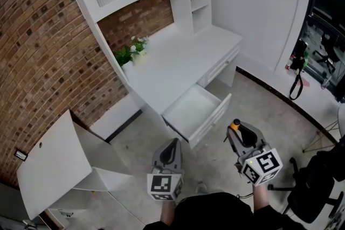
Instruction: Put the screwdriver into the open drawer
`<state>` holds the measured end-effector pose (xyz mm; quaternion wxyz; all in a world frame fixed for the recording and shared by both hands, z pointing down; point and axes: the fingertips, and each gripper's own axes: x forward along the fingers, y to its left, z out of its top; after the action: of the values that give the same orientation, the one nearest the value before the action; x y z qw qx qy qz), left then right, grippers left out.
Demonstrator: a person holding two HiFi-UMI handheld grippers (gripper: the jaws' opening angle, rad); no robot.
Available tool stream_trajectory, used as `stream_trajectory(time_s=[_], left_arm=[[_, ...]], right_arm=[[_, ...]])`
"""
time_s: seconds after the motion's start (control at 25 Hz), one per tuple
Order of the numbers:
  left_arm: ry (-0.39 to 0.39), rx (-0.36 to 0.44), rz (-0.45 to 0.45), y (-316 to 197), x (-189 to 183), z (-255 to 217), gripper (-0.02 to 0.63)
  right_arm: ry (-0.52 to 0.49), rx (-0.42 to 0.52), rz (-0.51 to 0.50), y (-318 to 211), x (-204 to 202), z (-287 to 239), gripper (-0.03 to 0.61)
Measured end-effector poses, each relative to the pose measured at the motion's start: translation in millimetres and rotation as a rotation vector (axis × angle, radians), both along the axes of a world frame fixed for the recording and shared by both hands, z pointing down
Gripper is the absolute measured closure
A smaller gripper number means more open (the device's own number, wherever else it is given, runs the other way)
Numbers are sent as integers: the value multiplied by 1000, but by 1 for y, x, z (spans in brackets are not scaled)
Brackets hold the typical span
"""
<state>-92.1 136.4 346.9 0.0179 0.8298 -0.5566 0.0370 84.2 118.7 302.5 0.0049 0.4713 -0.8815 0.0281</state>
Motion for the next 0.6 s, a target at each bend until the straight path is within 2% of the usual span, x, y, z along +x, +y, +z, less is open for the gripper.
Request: stream_trajectory(time_s=[0.32, 0.6], left_arm=[[13, -28, -41, -21, -20, 10, 605], [19, -55, -57, -48, -22, 20, 604]], right_arm=[[2, -26, -22, -33, -18, 8, 466], [4, -50, -41, -66, -22, 15, 466]])
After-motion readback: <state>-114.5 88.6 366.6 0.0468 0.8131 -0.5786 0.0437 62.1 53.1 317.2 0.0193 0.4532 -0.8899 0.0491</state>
